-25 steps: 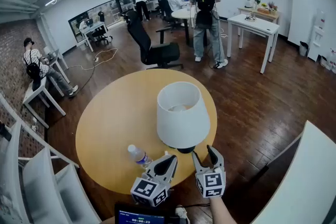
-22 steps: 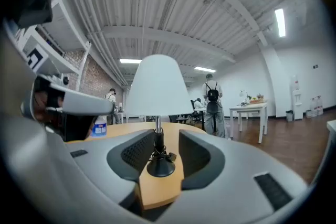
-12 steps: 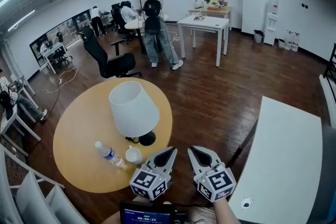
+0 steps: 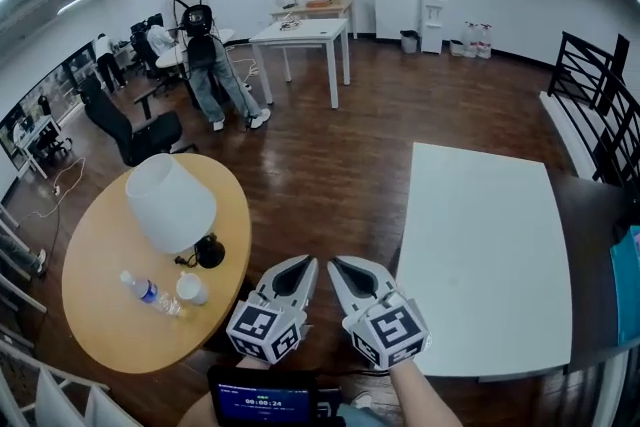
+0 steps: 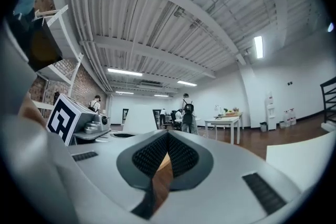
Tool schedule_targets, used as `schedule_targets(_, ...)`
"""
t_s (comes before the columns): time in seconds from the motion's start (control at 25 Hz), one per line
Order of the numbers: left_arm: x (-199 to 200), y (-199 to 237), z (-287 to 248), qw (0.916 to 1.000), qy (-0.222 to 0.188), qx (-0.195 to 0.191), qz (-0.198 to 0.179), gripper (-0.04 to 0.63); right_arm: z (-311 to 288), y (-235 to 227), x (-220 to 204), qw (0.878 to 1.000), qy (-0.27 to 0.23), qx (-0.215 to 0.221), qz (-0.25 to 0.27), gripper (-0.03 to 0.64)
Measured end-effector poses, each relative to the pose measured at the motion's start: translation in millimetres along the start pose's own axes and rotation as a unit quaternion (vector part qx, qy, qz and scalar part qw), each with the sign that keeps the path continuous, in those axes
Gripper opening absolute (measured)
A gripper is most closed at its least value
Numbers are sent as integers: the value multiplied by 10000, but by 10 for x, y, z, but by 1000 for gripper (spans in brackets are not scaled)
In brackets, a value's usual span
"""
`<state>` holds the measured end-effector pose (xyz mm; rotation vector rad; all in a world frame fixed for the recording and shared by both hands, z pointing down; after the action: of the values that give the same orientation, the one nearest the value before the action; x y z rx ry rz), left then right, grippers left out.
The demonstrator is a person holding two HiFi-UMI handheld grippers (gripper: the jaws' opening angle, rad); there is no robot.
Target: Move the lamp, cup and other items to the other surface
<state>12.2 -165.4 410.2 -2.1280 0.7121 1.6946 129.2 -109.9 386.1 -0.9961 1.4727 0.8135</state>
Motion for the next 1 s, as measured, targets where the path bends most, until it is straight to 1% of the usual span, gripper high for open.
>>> schedule_targets(0.24, 125, -416, -71, 9995, -35, -299, -101, 6, 418, -141, -11, 9992, -3, -409, -32, 3)
schedule_targets(0.44, 196, -642, -126, 9983, -171, -518, -209, 8, 609, -236, -94, 9979, 32, -644, -73, 3)
schedule_targets(0.6, 253, -720, -113, 9980, -224, -510, -297, 8, 668, -232, -81, 9973, 15, -740, 24, 3)
schedule_targets(0.72, 260, -729, -126, 9979, -258, -515, -280, 8, 706, -242, -68, 9966, -7, -818, 41, 3)
schedule_targets(0.88, 246, -741, -127, 9978, -248, -561, -256, 8, 744, -240, -65, 9961, -77, -874, -61, 3)
schedule_targets(1.0, 273, -807, -158, 9973, -231, -634, -289, 8, 785, -258, -59, 9957, -39, -929, 15, 3)
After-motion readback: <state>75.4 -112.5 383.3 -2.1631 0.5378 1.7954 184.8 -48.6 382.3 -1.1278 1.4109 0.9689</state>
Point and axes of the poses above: the fingertips, and each gripper's own axes: z backward along the fingers, y to its left, x out of its top, the point moved 7 cm from there along z, backward along the fingers, and after that the axes turned 11 degrees about y, right-handed, at the moved point
